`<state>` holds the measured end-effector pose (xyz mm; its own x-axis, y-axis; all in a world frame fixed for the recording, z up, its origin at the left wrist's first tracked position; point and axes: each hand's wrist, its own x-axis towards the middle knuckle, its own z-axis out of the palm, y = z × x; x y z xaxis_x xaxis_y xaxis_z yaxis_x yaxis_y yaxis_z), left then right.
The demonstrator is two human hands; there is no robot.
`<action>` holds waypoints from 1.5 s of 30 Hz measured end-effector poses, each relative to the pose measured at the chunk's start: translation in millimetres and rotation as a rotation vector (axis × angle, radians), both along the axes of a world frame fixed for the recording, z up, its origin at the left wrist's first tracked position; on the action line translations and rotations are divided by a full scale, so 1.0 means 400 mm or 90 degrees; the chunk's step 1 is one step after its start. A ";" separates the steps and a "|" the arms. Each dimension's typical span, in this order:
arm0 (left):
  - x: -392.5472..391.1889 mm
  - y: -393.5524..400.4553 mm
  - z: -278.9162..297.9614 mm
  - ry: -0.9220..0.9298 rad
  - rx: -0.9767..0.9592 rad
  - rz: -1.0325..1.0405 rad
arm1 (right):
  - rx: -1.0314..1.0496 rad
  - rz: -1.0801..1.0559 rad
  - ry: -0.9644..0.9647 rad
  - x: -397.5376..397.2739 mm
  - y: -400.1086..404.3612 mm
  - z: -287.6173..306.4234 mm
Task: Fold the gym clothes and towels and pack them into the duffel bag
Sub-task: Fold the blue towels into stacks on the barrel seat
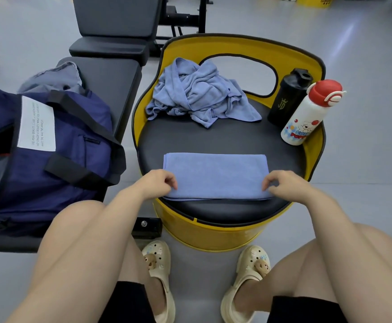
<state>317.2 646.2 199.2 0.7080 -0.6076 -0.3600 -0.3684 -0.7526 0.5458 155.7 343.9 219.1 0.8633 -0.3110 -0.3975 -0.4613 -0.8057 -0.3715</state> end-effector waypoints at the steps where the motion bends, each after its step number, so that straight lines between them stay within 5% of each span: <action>1: -0.001 -0.011 0.001 -0.022 -0.016 0.023 | -0.015 -0.010 -0.026 0.009 0.007 0.011; 9: -0.043 -0.178 -0.061 -0.180 -0.065 0.052 | -0.049 0.013 -0.195 0.133 0.149 -0.086; 17: -0.067 -0.261 -0.136 -0.260 0.100 -0.060 | -0.122 0.106 -0.162 0.166 0.183 -0.196; 22: -0.044 -0.233 -0.145 -0.269 0.116 -0.052 | -0.162 0.040 -0.141 0.150 0.132 -0.205; 36: 0.018 -0.097 -0.117 -0.235 0.084 0.173 | -0.258 -0.112 -0.053 0.074 0.033 -0.191; 41: 0.044 -0.085 -0.091 -0.153 -0.057 0.365 | -0.234 0.005 -0.176 0.110 0.087 -0.161; 45: 0.059 -0.084 -0.089 -0.045 -0.015 0.376 | -0.155 0.070 -0.173 0.149 0.150 -0.167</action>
<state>341.0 612.7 163.4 0.9505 -0.1104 -0.2904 0.0730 -0.8292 0.5541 215.3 403.9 152.4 0.9604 -0.2682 -0.0756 -0.2786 -0.9247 -0.2593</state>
